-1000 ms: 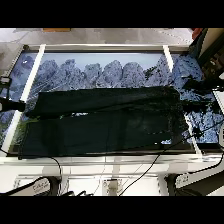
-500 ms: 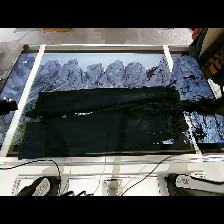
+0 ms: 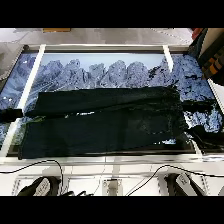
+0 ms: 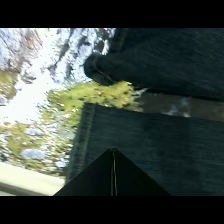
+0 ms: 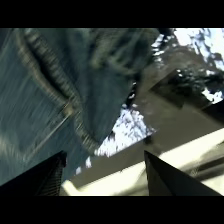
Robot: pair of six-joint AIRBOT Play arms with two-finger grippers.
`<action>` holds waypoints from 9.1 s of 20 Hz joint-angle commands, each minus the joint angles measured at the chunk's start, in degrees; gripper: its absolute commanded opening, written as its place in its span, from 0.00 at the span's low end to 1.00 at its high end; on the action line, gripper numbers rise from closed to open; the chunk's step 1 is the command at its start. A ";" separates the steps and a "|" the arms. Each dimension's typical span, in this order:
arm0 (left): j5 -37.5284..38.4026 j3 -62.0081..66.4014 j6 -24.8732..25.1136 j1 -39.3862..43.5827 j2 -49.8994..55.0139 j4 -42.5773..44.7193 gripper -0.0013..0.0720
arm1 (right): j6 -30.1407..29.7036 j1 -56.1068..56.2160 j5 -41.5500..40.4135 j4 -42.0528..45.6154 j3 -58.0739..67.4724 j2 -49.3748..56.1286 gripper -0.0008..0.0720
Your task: Fold the clothes and pants, and hang the long-sleeved shirts on hangers.
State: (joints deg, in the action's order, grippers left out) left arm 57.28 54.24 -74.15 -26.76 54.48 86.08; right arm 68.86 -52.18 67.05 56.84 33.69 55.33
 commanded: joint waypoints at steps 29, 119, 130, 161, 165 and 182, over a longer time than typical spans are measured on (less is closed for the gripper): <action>14.36 -20.70 -4.20 -34.80 1.03 -10.05 0.75 | -30.99 -1.57 -12.24 -38.05 -3.69 24.61 0.06; -54.58 6.91 2.64 21.22 27.52 -25.42 0.04 | 10.32 51.69 -38.29 7.43 37.38 27.26 0.06; -43.58 6.93 2.64 23.02 8.04 -16.85 0.04 | 16.13 48.70 -17.68 14.40 43.28 25.33 0.06; -39.85 6.93 2.58 33.94 0.46 -14.56 0.04 | 25.00 82.29 -38.10 2.62 49.16 44.26 0.05; -38.84 6.88 2.60 37.53 2.38 -14.53 0.04 | 25.16 97.09 -39.50 1.57 61.92 56.11 0.05; -30.95 6.84 10.34 62.29 23.74 -24.20 0.04 | 24.79 65.83 -4.66 22.49 71.60 47.74 0.06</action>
State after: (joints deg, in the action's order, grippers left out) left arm 24.01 61.10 -67.96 26.96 73.58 63.18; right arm 93.45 22.74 53.47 78.08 105.08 105.91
